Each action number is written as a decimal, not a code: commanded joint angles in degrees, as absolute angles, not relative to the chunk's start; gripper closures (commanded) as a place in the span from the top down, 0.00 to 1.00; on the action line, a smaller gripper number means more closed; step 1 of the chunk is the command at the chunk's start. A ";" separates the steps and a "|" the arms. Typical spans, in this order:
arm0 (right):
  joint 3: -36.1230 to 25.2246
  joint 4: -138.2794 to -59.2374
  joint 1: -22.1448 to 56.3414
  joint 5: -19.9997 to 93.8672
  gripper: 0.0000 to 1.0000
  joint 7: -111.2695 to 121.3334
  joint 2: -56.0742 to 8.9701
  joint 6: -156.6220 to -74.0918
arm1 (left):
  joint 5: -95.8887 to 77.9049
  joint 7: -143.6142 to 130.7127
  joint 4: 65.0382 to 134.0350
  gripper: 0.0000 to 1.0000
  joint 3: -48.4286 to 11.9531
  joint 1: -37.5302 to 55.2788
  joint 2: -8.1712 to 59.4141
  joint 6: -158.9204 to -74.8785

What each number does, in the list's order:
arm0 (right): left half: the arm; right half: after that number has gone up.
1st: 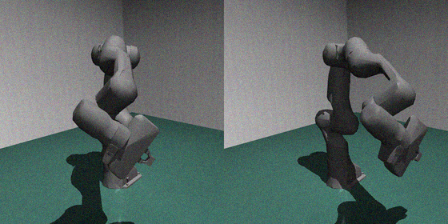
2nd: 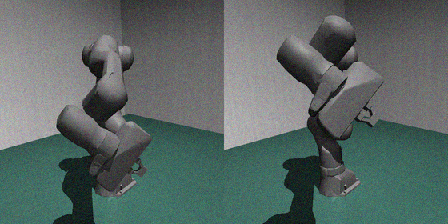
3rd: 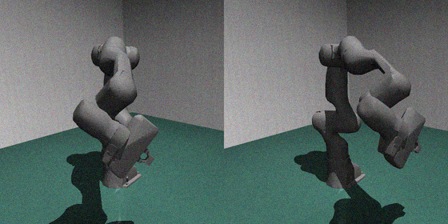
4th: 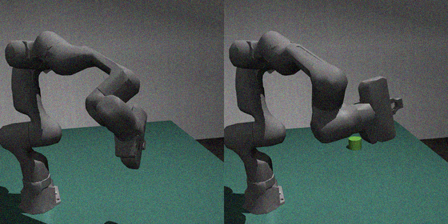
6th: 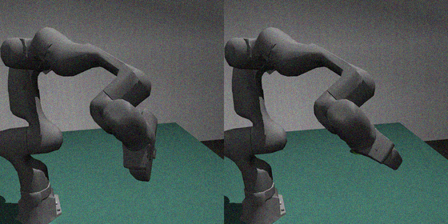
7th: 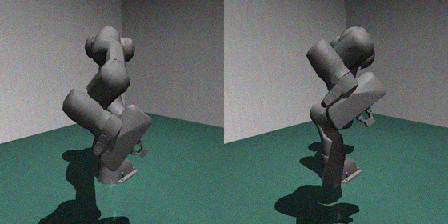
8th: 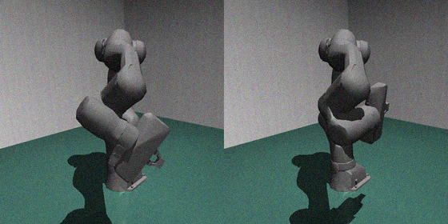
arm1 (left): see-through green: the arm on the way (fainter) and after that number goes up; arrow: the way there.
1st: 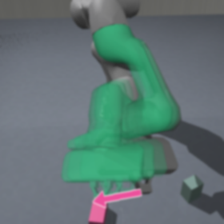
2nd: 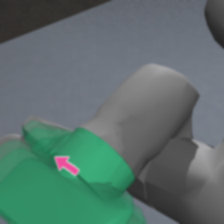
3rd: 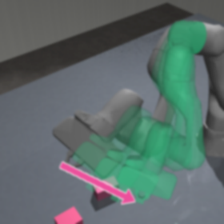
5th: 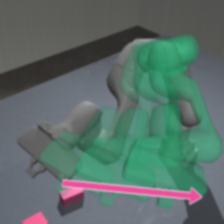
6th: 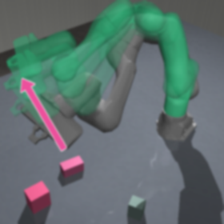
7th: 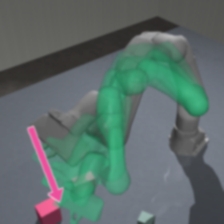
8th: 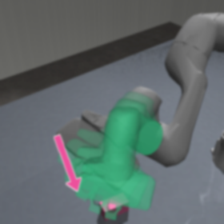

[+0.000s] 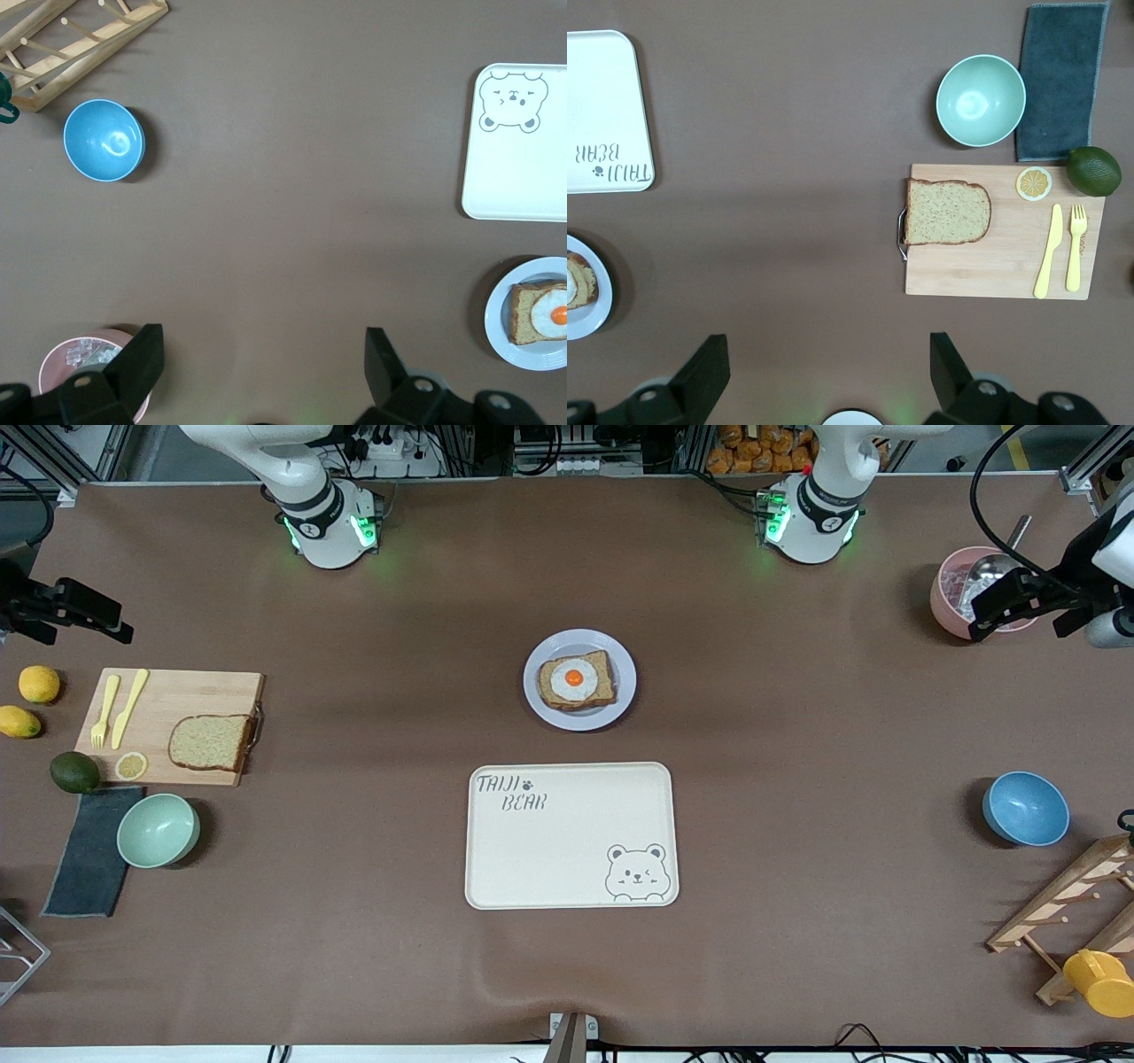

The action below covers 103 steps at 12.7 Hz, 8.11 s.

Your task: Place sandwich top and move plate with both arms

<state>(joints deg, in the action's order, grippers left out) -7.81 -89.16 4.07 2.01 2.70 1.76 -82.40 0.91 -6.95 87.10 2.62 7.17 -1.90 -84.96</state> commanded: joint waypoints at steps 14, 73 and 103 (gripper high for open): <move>-7.38 -91.66 -5.96 1.93 1.00 15.71 -7.10 -88.05 | 0.35 -7.12 86.57 1.00 1.05 7.30 0.26 -83.58; 0.69 -99.32 -14.61 13.88 0.00 39.11 -19.25 -99.68 | 0.44 -7.65 89.21 1.00 1.23 5.01 -2.11 -82.18; 4.22 -115.31 39.99 34.19 0.00 2.72 -22.94 -135.26 | -1.22 -7.91 90.26 1.00 0.53 5.71 -0.62 -82.44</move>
